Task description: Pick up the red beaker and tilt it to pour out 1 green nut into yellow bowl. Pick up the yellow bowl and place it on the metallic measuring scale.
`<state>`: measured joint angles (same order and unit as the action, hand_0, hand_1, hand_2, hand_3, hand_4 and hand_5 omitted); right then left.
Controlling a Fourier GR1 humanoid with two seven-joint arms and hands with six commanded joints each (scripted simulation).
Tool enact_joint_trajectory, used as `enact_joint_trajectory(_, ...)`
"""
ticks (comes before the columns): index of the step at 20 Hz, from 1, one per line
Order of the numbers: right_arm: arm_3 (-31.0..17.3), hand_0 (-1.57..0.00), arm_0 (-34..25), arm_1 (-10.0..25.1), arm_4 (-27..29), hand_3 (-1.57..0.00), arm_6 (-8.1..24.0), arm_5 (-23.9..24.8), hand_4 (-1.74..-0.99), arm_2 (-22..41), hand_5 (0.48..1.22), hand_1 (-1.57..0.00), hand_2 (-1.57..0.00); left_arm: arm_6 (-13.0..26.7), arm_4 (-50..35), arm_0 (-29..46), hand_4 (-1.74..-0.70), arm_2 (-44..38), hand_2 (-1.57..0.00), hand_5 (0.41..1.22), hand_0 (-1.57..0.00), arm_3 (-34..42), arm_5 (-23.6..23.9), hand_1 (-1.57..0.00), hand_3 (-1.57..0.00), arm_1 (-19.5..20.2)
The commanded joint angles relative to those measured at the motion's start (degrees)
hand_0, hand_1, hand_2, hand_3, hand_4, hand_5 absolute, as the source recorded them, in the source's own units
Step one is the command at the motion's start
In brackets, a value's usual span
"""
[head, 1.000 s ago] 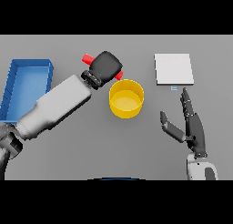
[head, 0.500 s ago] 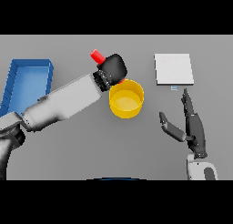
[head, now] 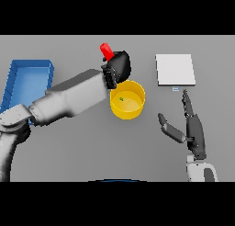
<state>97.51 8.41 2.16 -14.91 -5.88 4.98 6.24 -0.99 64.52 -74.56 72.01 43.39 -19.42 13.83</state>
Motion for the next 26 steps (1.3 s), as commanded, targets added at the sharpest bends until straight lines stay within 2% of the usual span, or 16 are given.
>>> enact_joint_trajectory(1,-0.62,0.0,-0.8,0.0,0.0,0.0,0.16,0.22,-1.206,-0.27,0.591,0.0,0.0,-0.53,0.59,-0.91,-1.73,0.94,-1.57,1.221,-1.57,-0.3,0.04,-1.57,-1.57,-0.54)
enact_joint_trajectory(3,-0.57,0.0,0.1,0.16,-0.25,0.0,-1.09,0.36,-1.209,-0.23,0.593,0.0,0.0,-1.97,1.1,-1.68,-1.73,2.47,-1.57,1.221,-1.57,0.18,0.85,-1.57,-1.57,-0.2)
enact_joint_trajectory(6,-0.01,0.0,-0.27,0.12,-0.94,0.0,0.3,0.82,-1.206,-0.07,0.592,0.0,0.0,-3.0,0.93,-5.03,-1.73,2.82,-1.57,1.221,-1.57,-1.16,0.55,-1.57,-1.57,0.14)
enact_joint_trajectory(8,0.86,0.0,0.07,0.29,-0.64,0.0,-0.61,0.68,-1.209,-0.1,0.592,0.0,0.0,-4.6,-0.5,-8.23,-1.73,1.08,-1.57,1.221,-1.57,-2.49,2.05,-1.57,-1.57,1.6)
enact_joint_trajectory(9,0.07,0.0,-0.59,0.31,-0.81,0.0,-0.22,0.86,-1.203,-0.26,0.592,0.0,0.0,-4.75,-1.23,-9.6,-1.73,0.1,-1.57,1.221,-1.57,-3.02,3.0,-1.57,-1.49,2.21)
enact_joint_trajectory(10,0.41,0.0,-0.06,0.35,-0.67,0.0,-0.63,0.7,-1.201,-0.18,0.592,0.0,0.0,-4.62,-1.88,-11.24,-1.68,-0.92,-1.4,1.221,-1.57,-4.01,3.15,-1.57,-1.51,2.97)
enact_joint_trajectory(11,-0.3,0.0,-0.8,0.21,-0.86,0.0,-0.34,0.86,-1.19,-0.17,0.594,0.0,0.0,-5.08,-2.94,-12.7,-1.69,-2.1,-1.43,1.221,-1.57,-4.44,3.91,-1.57,-1.27,4.24)
enact_joint_trajectory(12,0.1,0.0,0.09,-0.25,-0.63,0.0,-1.39,0.58,-1.186,0.33,0.596,0.0,0.0,-5.69,-4.32,-14.57,-1.7,-3.51,-1.46,1.221,-1.57,-6.15,4.48,-1.57,-1.04,5.23)
enact_joint_trajectory(14,0.36,0.0,-0.98,-0.49,0.06,0.0,-0.12,0.25,-1.181,0.21,0.593,0.0,0.0,-4.35,-6.55,-17.23,-1.7,-6.32,-1.5,1.221,-1.57,-9.08,5.3,-1.57,-1.23,5.85)
enact_joint_trajectory(17,-0.61,0.0,-1.74,-0.02,2.73,0.0,-0.39,-1.18,-1.193,-0.96,0.597,0.0,0.0,-1.43,-12.95,-19.08,-1.72,-12.71,-1.53,1.221,-1.57,-14.14,4.85,-1.57,-1.4,8.28)
enact_joint_trajectory(19,-0.43,0.0,-0.98,-0.3,2.7,0.0,-0.83,-1.56,-1.199,-0.36,0.594,0.0,0.0,2.58,-19.29,-17.67,-1.73,-19.12,-1.55,1.221,-1.57,-18.31,6.73,-1.57,-1.38,10.34)
enact_joint_trajectory(20,-0.71,0.0,-0.95,0.03,2.45,0.0,-1.25,-1.59,-1.209,-0.4,0.593,0.0,0.0,5.98,-22.56,-17.21,-1.73,-22.4,-1.55,1.221,-1.57,-20.06,7.14,-1.57,-1.36,11.21)
enact_joint_trajectory(22,-0.35,0.0,-1.57,0.25,3.37,0.0,-0.69,-2.03,-1.224,-0.77,0.592,0.0,0.0,7.57,-29.51,-15.42,-1.73,-28.49,-1.56,1.221,-1.57,-21.56,9.78,-1.57,-1.37,14.25)
enact_joint_trajectory(26,-1.75,0.0,-2.33,0.86,3.33,0.0,-2.21,-2.4,-1.222,-0.88,0.586,0.0,0.0,7.05,-40.99,-7.9,-1.74,-36.64,-1.57,1.221,-1.57,-20.18,15.56,-1.57,-1.43,20.5)
